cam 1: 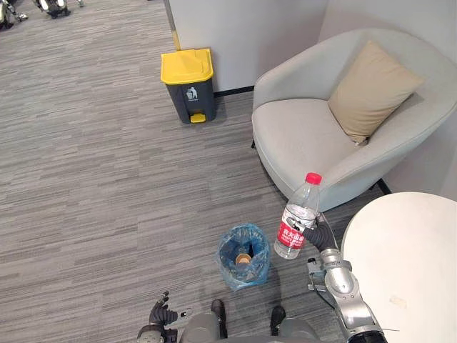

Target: Gather rubbish on tea table into small bin, then transfer packed bag to large trash can.

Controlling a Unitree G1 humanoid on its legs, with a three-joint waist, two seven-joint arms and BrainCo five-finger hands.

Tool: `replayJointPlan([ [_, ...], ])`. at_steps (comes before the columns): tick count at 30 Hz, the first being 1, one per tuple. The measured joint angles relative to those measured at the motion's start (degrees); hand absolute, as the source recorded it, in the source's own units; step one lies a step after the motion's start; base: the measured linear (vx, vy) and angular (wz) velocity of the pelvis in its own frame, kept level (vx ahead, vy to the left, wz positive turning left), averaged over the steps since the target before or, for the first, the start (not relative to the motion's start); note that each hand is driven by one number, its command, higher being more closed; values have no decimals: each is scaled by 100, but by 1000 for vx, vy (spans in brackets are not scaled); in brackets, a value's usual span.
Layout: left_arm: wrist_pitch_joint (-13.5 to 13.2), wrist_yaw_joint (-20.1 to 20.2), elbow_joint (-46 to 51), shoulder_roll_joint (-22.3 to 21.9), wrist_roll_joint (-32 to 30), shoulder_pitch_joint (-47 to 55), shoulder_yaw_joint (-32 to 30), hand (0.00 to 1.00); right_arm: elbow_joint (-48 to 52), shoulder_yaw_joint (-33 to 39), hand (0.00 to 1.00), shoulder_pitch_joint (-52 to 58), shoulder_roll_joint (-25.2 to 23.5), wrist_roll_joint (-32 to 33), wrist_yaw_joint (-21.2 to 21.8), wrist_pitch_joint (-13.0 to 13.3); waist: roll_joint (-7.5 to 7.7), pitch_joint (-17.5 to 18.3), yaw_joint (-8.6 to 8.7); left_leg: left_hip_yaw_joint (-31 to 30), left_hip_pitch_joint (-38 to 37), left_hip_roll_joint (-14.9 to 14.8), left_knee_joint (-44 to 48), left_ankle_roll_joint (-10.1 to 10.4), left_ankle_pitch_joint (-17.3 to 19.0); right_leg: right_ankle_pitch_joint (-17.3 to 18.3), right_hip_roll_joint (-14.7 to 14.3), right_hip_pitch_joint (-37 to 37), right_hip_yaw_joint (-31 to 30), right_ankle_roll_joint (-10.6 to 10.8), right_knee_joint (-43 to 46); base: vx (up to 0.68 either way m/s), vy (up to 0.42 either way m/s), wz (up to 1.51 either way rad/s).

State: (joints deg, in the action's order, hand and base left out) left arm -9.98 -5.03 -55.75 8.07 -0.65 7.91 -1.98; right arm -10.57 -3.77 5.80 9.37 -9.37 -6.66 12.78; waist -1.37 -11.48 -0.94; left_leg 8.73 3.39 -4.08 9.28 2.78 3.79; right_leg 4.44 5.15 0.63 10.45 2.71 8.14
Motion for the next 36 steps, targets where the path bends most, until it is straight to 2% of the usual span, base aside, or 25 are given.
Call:
replayJointPlan([
  [4,-39,-10,110,34,10,-146,5,0,-20,-195,100,-382,87,-21,-90,1,45,-183,9,10,416,-22,229,5,-5,-8,-7,446,-54,-12,251,-87,-1,-4],
  [6,-58,-33,208,46,63,-557,30,0,-276,-406,100,-1173,228,-25,-106,0,12,-635,-7,-85,1036,-93,747,-41,27,14,-18,968,5,-48,667,-166,-16,16],
  [10,-128,-143,487,82,287,-936,159,0,-397,-771,100,-1945,359,-54,-262,1,-72,-1084,-75,-235,1845,-111,1354,-129,102,211,69,1742,69,-86,1423,-245,15,19],
  [11,-168,-157,613,95,305,-1003,185,0,-399,-890,100,-2105,362,-109,-329,2,-101,-1196,-137,-255,2064,-105,1539,-153,133,296,125,1989,73,-96,1707,-202,-2,18],
  [14,-209,-228,923,152,479,-1121,183,0,-444,-1160,100,-2490,456,-329,-357,-3,-175,-1335,-179,-380,2694,-95,1917,-150,187,421,222,2572,152,-80,2134,-171,-4,21],
  [17,-260,-330,1070,214,601,-1288,186,0,-548,-1196,100,-2885,493,-712,-637,-21,-183,-1363,-314,-440,3403,-104,2256,-174,201,456,299,3235,189,-81,2475,-139,32,10],
  [21,-303,-426,1106,210,731,-1544,180,0,-813,-1257,100,-3446,509,-1020,-915,-94,-191,-1374,-344,-519,4219,-106,2707,-203,220,487,352,3997,201,-64,2907,-97,21,4],
  [25,-353,-523,1627,103,797,-1811,111,0,-808,-1299,100,-3891,542,-1364,-1176,-213,-176,-1494,-367,-517,5045,-106,3189,-288,289,582,496,4813,183,-92,3485,-73,9,3],
  [28,-413,-564,1986,-84,937,-2146,-101,0,-723,-1286,100,-4210,652,-1373,-1236,-325,-118,-1572,-456,-539,5826,-135,3626,-338,336,729,586,5592,188,-118,3998,-67,-31,6],
  [32,-416,-629,2306,-108,1026,-2324,-99,0,-707,-1239,100,-4617,737,-1358,-1277,-419,-39,-1772,-457,-504,6426,-201,3967,-340,360,857,671,6196,202,-170,4445,-62,-53,9],
  [36,-441,-639,2580,-127,1232,-2346,-104,0,-736,-1131,100,-4782,937,-1292,-1349,-465,-35,-1798,-471,-499,6909,-206,4209,-325,351,953,752,6700,189,-238,4797,-34,-23,7],
])
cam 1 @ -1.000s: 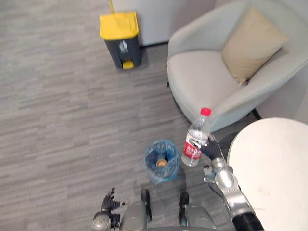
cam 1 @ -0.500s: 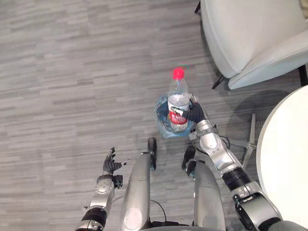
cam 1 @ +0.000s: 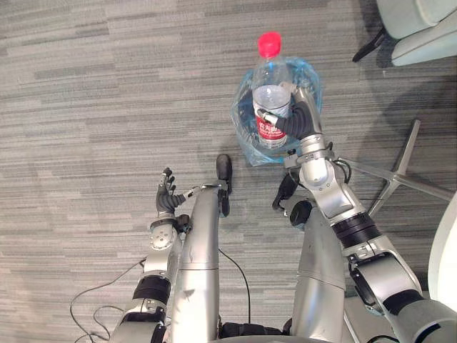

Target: Gather rubbish on tea table into small bin, then transfer packed bag to large trash can.

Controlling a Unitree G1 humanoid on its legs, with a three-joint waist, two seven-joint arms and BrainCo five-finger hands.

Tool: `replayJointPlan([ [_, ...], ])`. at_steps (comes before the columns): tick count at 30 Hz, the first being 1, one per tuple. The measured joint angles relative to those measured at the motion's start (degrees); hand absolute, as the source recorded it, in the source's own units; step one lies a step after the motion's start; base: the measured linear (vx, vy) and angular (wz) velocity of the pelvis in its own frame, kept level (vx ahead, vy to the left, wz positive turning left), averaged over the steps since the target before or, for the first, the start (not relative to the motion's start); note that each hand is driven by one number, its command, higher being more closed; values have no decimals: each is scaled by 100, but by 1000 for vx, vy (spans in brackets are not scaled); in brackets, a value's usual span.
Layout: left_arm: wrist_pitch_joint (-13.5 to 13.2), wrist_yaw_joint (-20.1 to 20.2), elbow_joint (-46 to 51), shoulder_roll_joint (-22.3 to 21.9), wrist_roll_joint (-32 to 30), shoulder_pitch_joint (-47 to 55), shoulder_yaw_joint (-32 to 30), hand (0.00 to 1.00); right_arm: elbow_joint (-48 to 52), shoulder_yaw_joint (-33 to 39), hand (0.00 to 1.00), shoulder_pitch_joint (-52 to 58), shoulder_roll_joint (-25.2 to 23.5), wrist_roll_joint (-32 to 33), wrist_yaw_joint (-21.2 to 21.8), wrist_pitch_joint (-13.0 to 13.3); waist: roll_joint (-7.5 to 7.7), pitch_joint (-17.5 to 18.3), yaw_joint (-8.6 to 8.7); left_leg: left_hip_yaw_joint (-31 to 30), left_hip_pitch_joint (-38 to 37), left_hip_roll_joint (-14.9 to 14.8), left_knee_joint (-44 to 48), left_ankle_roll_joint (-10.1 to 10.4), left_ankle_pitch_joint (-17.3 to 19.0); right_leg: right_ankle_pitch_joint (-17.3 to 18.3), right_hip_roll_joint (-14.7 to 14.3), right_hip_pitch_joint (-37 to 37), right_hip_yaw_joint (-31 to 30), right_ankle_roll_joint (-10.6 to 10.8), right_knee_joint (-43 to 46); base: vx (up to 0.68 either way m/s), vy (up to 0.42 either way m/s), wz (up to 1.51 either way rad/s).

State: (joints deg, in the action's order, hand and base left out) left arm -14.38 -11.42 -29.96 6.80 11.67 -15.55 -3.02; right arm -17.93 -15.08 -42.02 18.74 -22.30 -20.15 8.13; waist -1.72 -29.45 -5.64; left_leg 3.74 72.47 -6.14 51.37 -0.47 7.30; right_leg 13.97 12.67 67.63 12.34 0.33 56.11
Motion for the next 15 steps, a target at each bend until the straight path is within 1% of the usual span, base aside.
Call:
replayJointPlan([
  [3,-14,0,36,10,14,-74,5,0,-257,2,100,-189,43,97,-32,-3,0,0,1,5,137,-23,74,3,-1,23,1,158,-15,-9,90,-39,-8,-2],
  [6,-57,4,74,17,14,-145,13,0,-582,5,100,-389,95,204,-71,-30,0,0,11,98,263,-113,69,-16,9,36,4,317,-18,-15,128,-45,-11,-1],
  [10,-89,7,126,20,14,-144,18,0,-750,4,100,-450,174,262,-84,-81,0,0,8,114,325,-118,66,11,-10,75,36,394,-4,-51,190,-29,-4,7],
  [11,-90,8,126,20,14,-144,22,0,-873,5,0,-526,190,272,-84,-93,0,0,6,113,325,-119,65,17,-14,79,38,395,-2,-72,200,0,0,0],
  [15,-100,12,126,21,15,-144,63,0,-944,5,0,-628,221,429,-85,-99,0,0,7,113,328,-118,49,21,-16,98,44,407,6,-86,215,-9,3,2],
])
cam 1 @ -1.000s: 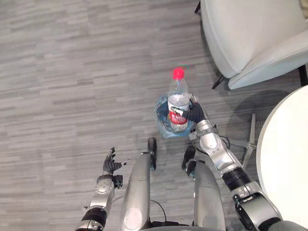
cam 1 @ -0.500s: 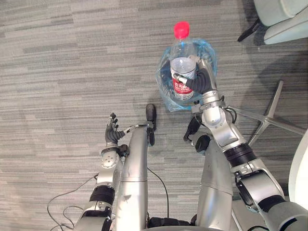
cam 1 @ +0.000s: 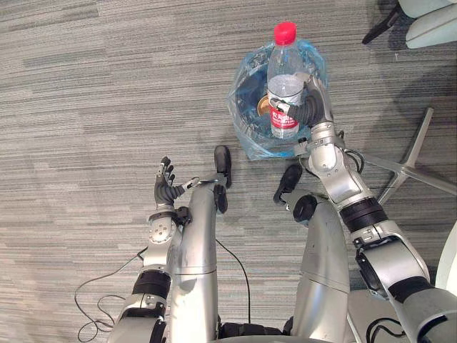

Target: Gather rubbish on tea table into small bin, then transfer packed bag to large trash can.

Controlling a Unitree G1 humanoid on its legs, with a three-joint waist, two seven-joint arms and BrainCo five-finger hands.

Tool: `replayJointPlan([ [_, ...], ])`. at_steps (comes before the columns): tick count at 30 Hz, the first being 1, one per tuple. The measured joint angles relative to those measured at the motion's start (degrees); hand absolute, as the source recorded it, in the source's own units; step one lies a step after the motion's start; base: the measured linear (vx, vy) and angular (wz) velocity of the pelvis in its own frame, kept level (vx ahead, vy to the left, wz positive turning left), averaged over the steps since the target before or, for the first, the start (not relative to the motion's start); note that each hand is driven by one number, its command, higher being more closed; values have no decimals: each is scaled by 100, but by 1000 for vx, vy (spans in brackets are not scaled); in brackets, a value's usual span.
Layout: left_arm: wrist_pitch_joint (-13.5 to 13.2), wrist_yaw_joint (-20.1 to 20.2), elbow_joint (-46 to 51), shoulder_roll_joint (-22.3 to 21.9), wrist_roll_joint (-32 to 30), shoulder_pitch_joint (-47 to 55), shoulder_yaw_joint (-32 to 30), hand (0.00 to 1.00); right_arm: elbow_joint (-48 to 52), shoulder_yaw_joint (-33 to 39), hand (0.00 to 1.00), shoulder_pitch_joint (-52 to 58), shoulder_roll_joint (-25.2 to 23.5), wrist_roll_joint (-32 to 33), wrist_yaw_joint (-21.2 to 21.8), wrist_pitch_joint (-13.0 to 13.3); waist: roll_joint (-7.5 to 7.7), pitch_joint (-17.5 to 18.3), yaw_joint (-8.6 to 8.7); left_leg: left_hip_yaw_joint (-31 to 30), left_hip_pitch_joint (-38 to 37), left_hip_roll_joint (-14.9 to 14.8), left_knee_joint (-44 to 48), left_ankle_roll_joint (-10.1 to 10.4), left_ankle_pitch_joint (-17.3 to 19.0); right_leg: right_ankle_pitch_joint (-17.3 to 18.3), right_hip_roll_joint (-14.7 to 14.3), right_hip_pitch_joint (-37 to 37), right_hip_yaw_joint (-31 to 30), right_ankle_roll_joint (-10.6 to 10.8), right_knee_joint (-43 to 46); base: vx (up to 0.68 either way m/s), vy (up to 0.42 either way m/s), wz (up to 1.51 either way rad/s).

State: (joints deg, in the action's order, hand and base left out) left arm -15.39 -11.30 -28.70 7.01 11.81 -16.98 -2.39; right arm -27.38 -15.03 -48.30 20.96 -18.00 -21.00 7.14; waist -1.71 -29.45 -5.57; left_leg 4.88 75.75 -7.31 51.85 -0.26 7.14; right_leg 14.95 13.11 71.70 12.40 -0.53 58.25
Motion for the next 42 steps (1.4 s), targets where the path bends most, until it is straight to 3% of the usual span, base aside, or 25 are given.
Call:
replayJointPlan([
  [17,27,-3,0,-8,-18,1,-15,0,-15,117,0,335,-328,-62,1,16,5,14,19,-10,-32,-14,-108,67,-49,12,-28,6,18,-28,-27,-32,6,1],
  [29,111,-2,-7,-96,-36,8,-61,0,898,36,0,1126,-701,-74,256,158,73,89,29,-14,-302,-75,-347,161,-112,-21,-133,-225,49,-79,-248,-24,5,-2],
  [38,110,2,-24,-105,-117,9,-60,0,1066,-585,0,1278,-628,-1049,516,254,157,136,58,-7,-431,-133,-517,195,-139,-35,-205,-366,99,-89,-438,-7,-1,-1],
  [42,100,-3,-59,-100,-117,7,-60,0,561,-969,0,1143,-645,-1592,621,261,169,142,56,-15,-455,-147,-643,224,-221,-71,-218,-373,147,-152,-502,-3,-8,2],
])
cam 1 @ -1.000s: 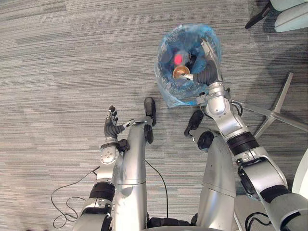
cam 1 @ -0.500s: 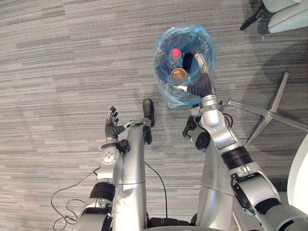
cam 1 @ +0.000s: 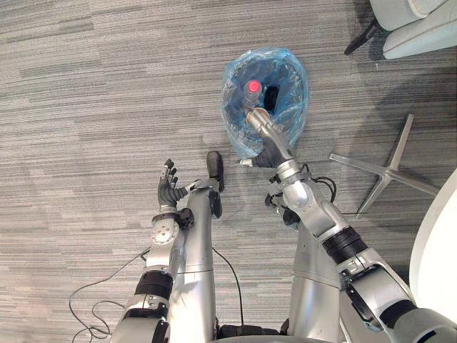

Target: Gather rubbish on tea table into small bin, then transfer packed bag to large trash can.

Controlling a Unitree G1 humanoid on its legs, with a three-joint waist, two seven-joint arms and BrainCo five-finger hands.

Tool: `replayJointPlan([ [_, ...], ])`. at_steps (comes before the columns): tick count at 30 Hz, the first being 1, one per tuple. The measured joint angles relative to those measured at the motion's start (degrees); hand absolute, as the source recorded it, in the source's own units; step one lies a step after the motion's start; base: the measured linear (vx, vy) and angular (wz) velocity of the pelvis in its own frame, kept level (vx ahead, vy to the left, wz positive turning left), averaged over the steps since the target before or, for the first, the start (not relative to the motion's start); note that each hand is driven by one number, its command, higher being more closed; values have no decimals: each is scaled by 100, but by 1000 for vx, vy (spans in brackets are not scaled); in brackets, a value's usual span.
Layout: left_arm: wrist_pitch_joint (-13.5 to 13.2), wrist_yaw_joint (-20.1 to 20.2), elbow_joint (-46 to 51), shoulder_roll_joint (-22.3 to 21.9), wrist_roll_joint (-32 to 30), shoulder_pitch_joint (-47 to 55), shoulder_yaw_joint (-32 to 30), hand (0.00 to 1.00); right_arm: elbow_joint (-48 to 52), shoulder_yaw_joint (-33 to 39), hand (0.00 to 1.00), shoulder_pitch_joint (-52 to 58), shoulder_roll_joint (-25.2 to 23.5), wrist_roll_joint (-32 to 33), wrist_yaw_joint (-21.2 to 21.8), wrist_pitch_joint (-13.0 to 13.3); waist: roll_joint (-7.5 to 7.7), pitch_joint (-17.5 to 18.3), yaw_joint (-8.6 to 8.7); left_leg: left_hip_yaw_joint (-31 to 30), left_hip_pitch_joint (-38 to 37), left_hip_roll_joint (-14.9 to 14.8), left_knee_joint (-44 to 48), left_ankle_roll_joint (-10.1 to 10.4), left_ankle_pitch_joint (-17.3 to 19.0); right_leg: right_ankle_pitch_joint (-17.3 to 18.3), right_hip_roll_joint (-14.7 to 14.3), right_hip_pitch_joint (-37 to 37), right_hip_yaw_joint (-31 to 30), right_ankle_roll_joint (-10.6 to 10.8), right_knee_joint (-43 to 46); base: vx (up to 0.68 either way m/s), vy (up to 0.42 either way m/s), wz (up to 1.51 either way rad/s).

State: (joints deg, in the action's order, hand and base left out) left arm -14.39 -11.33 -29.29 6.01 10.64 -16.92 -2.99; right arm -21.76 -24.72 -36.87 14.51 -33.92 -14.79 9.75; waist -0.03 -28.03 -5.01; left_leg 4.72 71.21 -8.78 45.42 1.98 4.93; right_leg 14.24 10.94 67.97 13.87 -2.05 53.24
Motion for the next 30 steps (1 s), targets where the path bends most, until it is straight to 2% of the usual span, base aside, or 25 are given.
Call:
replayJointPlan([
  [8,-110,-7,-53,2,8,-17,1,0,-1077,-234,0,-360,-25,-699,-16,-272,0,0,6,-29,17,-2,-195,33,-91,-18,-25,38,59,-29,-101,1,-6,1],
  [12,-159,-8,-52,49,45,-43,1,0,-1612,-238,0,-667,-53,-798,-57,-420,0,0,-5,-40,135,4,-260,81,-120,-14,-16,165,91,-23,-107,-20,-9,5],
  [17,-173,-11,-62,113,219,-58,7,0,-2213,-223,0,-1052,-55,-962,-203,-700,0,0,-8,-128,311,46,-260,72,-199,8,20,299,181,-64,-31,-12,-7,8],
  [24,-181,-17,-55,118,473,-57,7,0,-2535,-61,0,-1351,-94,-1172,-563,-1041,0,0,-36,-145,450,91,-310,97,-223,41,68,490,178,-69,31,-19,-5,6],
  [25,-181,-18,-55,118,494,-57,7,0,-2545,-31,100,-1374,-102,-1174,-595,-1067,0,0,-36,-144,462,96,-310,98,-233,48,78,507,179,-80,47,-26,-5,5],
  [30,-218,-31,-52,106,584,-57,9,0,-2750,76,100,-1486,-164,-1345,-645,-1256,-1,0,-34,-154,503,99,-307,121,-271,69,86,558,190,-111,87,-10,-4,2],
])
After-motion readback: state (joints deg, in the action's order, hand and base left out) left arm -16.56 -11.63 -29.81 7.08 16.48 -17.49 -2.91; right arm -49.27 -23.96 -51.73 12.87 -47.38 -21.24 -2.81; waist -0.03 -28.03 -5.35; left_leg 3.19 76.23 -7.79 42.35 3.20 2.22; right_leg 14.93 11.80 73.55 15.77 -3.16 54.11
